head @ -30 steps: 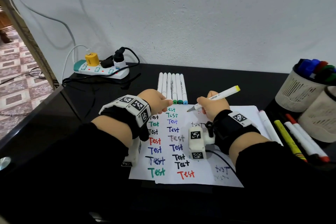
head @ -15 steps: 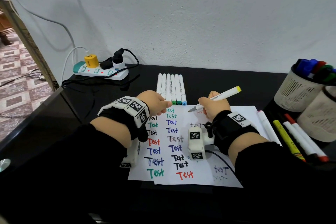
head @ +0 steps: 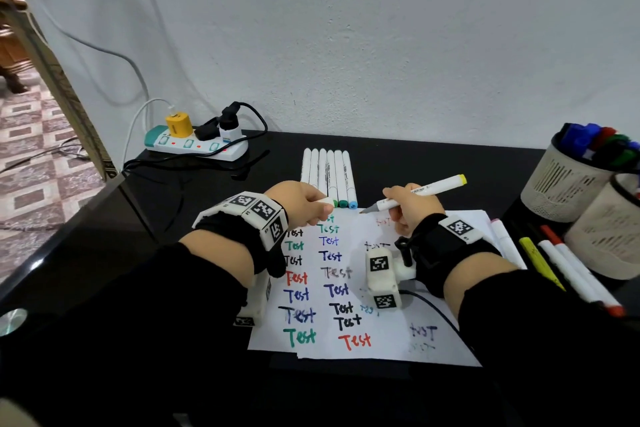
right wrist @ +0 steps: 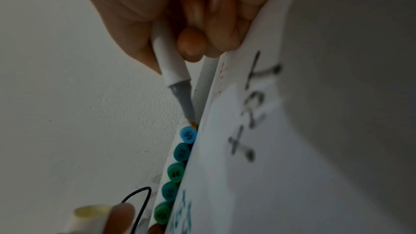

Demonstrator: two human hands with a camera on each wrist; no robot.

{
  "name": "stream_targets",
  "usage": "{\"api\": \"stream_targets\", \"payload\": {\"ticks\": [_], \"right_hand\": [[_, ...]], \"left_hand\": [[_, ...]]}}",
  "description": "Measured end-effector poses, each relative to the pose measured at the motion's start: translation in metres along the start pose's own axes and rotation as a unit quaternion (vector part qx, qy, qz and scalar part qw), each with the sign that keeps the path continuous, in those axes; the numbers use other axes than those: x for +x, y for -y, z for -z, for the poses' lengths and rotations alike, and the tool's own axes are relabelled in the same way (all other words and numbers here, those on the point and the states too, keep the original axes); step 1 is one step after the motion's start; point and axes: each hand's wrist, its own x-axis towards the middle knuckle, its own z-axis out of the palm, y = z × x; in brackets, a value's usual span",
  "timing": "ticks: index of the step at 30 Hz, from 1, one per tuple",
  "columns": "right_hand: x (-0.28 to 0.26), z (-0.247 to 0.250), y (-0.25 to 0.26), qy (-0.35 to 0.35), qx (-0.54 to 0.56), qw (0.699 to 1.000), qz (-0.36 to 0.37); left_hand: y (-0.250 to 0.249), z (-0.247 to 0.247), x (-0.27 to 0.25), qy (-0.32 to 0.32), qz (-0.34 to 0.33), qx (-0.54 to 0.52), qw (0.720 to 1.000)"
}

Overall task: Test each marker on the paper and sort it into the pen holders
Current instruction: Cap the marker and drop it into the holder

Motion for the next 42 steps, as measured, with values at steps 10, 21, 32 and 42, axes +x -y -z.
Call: {"api": "stream_targets", "payload": {"ticks": [10,21,32,42], "right_hand": [[-0.008,-0.007,0.036,0.105,0.077,0.99,0.048],[-0.016,-0.02,0.043,0.171,0.064,0.98,0.074],[-0.022,-0.029,0.044,0.18,0.021,0.981,0.074],[-0.031,-0.026,0.044,0.178,0.141,0.973,0.042]], "left_hand": [[-0.002,-0.001,-0.002,0.017,-0.015,-0.084,0.996],[0.001,0.007,-0.007,0.016,-0.072,-0.151,0.986],[-0.007,-0.002,-0.009,0.008,-0.085,-0.105,0.991],[-0.024,0.007,-0.017,-0.04,-0.093,-0.1,0.99]]}}
